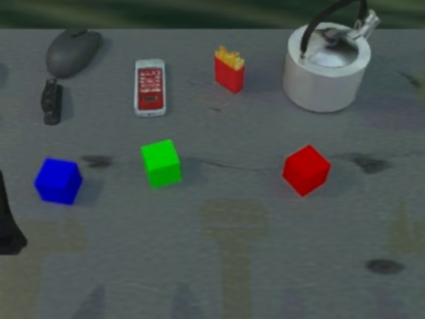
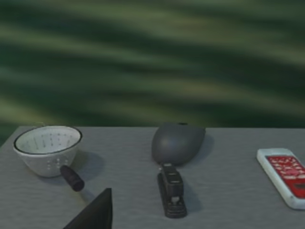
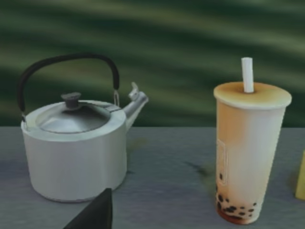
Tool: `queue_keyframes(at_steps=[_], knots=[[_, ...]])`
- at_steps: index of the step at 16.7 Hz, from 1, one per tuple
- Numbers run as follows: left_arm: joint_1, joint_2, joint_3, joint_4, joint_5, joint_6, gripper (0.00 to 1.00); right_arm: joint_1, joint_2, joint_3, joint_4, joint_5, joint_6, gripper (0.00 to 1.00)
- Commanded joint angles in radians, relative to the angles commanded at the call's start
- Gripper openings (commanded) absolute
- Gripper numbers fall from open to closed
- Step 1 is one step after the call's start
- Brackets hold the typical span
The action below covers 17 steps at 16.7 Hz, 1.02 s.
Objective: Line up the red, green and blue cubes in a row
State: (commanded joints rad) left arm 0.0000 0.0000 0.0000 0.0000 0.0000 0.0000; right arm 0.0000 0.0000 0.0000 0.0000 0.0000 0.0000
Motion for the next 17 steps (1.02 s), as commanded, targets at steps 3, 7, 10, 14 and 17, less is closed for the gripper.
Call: queue_keyframes(at_steps=[3, 7, 10, 14, 17], knots=[[0.0, 0.0, 0.0, 0.0, 0.0, 0.0, 1.0, 0.003, 0.01, 0.01, -0.007, 0.0, -0.001, 1.0], [0.0, 0.0, 0.0, 0.0, 0.0, 0.0, 1.0, 0.041, 0.155, 0.153, -0.105, -0.002, -0.012, 1.0], [0.0, 0.0, 0.0, 0.0, 0.0, 0.0, 1.0, 0.089, 0.376, 0.361, -0.235, -0.001, -0.027, 1.0], [0.0, 0.0, 0.0, 0.0, 0.0, 0.0, 1.0, 0.167, 0.804, 0.708, -0.457, 0.001, -0.055, 1.0], [0.0, 0.0, 0.0, 0.0, 0.0, 0.0, 1.0, 0.231, 1.168, 0.98, -0.642, 0.003, -0.078, 1.0]])
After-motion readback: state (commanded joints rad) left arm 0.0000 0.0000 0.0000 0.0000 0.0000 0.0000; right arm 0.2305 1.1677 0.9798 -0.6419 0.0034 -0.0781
